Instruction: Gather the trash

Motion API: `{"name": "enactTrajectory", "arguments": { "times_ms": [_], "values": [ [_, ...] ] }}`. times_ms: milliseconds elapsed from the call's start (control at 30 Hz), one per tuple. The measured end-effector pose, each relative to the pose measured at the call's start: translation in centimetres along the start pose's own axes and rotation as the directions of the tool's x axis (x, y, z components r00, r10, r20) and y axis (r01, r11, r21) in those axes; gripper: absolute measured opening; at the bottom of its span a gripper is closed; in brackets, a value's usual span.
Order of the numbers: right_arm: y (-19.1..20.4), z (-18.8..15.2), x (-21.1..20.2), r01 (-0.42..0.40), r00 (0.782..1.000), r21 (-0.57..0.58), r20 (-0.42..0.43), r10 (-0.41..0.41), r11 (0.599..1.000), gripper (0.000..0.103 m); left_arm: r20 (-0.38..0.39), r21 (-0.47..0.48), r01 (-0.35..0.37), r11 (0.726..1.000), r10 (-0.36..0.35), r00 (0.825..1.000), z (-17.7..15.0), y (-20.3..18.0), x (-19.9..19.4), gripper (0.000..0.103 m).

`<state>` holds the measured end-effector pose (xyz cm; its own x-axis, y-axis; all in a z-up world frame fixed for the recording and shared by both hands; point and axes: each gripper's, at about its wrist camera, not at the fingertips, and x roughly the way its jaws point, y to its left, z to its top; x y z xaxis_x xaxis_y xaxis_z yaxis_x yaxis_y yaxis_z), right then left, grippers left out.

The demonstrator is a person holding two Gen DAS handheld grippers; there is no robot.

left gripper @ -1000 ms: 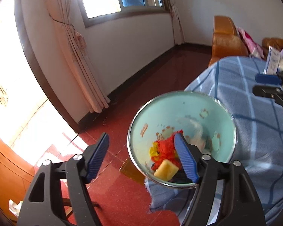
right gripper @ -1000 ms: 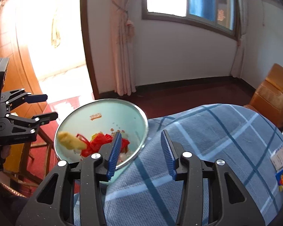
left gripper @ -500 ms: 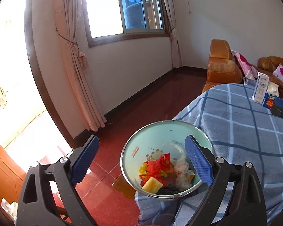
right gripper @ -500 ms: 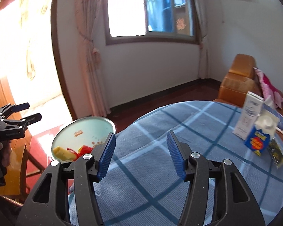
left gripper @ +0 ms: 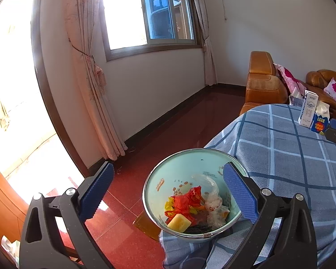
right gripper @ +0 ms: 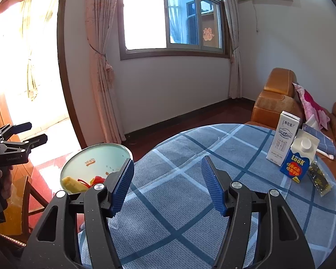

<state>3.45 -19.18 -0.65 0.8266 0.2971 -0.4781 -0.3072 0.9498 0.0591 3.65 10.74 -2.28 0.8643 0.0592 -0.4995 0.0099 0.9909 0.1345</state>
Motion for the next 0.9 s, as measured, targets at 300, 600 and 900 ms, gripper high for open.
{"name": "enactTrajectory", "arguments": {
  "times_ms": [300,600,900],
  "values": [
    [-0.22,-0.14,-0.23,0.008,1.000,0.011,0.005,-0.008,1.000,0.063,0.000,0.002,-0.004,1.000,0.004,1.000,-0.06,0.01,0.00,0.097],
    [0.06,-0.38,-0.34,-0.002,1.000,0.012,0.001,0.002,1.000,0.064,0.001,0.001,-0.010,1.000,0.010,1.000,-0.10,0.14,0.05,0.097],
    [0.03,-0.50,-0.47,-0.002,1.000,0.018,0.007,0.002,1.000,0.064,-0.002,0.010,-0.022,1.000,0.022,1.000,-0.22,-0.02,0.18,0.097]
  ]
}}
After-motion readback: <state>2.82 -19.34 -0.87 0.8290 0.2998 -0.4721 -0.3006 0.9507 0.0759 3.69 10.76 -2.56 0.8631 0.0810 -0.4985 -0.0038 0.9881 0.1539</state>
